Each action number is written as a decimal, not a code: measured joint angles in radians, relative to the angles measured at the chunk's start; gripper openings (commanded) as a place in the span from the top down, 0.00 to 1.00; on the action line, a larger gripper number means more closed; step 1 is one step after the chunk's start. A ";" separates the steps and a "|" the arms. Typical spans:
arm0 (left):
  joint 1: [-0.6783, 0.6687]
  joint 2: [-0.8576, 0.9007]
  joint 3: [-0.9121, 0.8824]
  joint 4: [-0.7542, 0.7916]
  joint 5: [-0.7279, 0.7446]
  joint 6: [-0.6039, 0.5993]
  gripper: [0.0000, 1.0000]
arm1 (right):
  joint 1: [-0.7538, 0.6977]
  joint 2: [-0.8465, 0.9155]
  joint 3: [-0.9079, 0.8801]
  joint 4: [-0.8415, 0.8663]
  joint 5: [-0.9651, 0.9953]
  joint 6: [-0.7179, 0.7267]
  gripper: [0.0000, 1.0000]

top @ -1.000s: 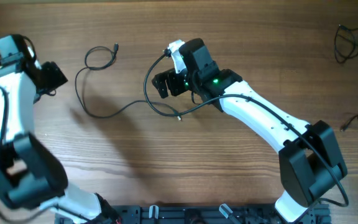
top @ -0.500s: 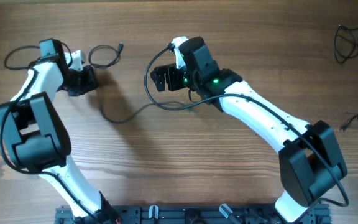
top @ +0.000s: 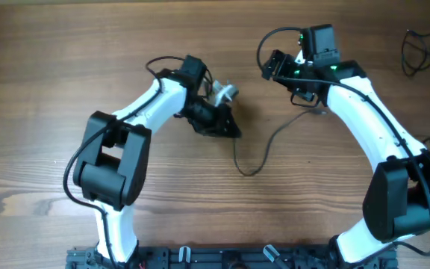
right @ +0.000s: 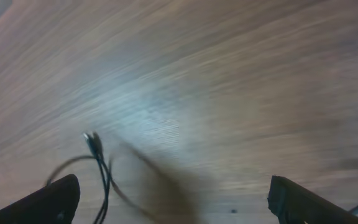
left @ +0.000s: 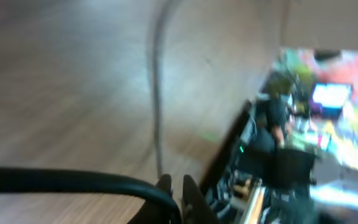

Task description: Untangle cables

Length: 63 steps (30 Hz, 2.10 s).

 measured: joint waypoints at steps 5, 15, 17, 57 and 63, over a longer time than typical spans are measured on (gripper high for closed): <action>0.037 -0.145 0.000 -0.100 -0.078 0.114 0.17 | 0.006 0.000 0.000 0.000 0.000 0.007 0.00; 0.346 -0.306 0.000 -0.089 -0.284 0.074 0.00 | 0.050 0.000 0.003 -0.109 -0.075 0.036 0.00; 0.398 -0.306 -0.001 -0.043 -0.329 0.001 0.00 | 0.068 -0.003 0.001 -0.253 0.017 0.159 0.00; 0.545 -0.319 -0.001 0.014 -0.486 -0.138 0.00 | 0.384 0.050 0.030 0.212 -0.354 -0.561 0.96; 0.785 -0.360 0.001 -0.049 -0.512 -0.228 0.00 | 0.542 0.217 0.030 0.254 -0.171 -0.608 0.07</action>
